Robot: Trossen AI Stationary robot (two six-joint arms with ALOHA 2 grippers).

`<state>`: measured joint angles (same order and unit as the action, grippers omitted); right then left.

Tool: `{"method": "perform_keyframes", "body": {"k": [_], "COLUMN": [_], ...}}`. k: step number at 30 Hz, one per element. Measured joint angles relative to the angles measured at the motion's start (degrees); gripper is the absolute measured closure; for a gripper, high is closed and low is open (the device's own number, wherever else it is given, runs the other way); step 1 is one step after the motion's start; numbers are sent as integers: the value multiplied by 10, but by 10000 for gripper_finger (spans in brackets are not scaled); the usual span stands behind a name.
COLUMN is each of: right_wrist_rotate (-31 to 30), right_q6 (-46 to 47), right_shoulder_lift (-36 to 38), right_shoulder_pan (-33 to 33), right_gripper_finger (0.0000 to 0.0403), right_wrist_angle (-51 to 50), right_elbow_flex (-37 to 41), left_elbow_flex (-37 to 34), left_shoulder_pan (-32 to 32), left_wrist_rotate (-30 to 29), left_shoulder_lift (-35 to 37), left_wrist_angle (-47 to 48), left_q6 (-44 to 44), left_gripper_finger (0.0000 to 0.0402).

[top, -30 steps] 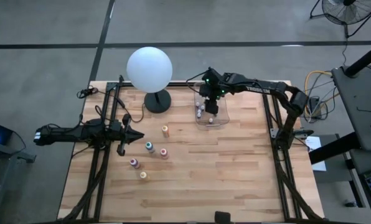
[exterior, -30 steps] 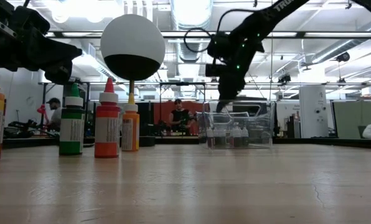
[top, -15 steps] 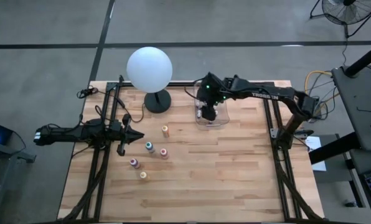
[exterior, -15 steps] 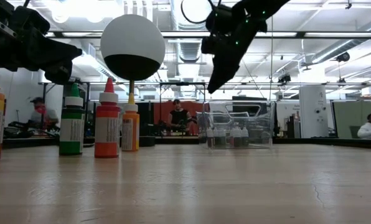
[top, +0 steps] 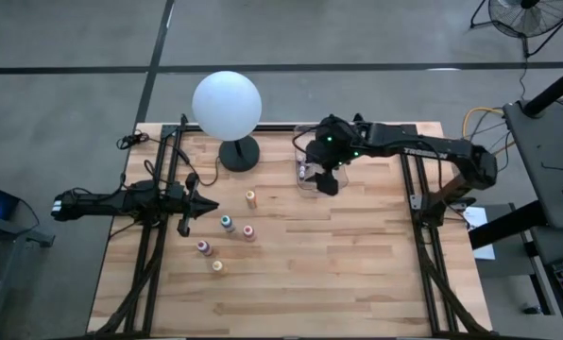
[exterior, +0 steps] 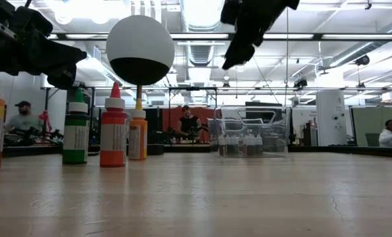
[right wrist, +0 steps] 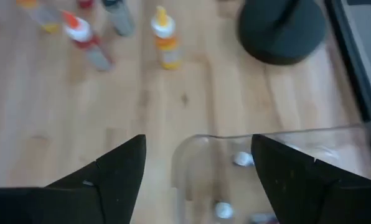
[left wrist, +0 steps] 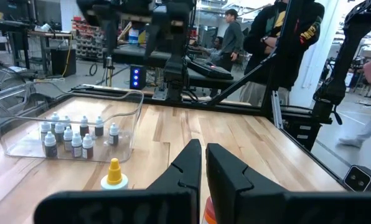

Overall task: Pick & Place food coloring
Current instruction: Put the large green food coloring bottle into the transparent bin

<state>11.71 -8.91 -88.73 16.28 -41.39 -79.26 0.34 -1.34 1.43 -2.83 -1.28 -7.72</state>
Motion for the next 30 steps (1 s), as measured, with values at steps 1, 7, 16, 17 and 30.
{"method": "perform_keyframes", "body": {"k": [1, 7, 16, 17, 30], "right_wrist_rotate": [14, 50, 49, 49, 48], "right_q6": [6, 33, 89, 100, 189], "right_shoulder_lift": [6, 33, 47, 47, 40], "right_shoulder_pan": [-1, -16, -50, -53, -73], "right_gripper_finger": [119, 122, 125, 126, 127], "right_wrist_angle": [0, 0, 13, 19, 121], "right_elbow_flex": [1, 2, 3, 3, 10], "left_elbow_flex": [0, 0, 0, 0, 0], "left_shoulder_pan": [0, 0, 0, 0, 0], "left_wrist_rotate": [0, 0, 0, 0, 0], "left_shoulder_lift": [0, 0, 0, 0, 0], "left_wrist_angle": [0, 0, 0, 0, -2], "left_q6": [0, 0, 0, 0, 1], "left_gripper_finger": [401, 401, 401, 401, 401]}}
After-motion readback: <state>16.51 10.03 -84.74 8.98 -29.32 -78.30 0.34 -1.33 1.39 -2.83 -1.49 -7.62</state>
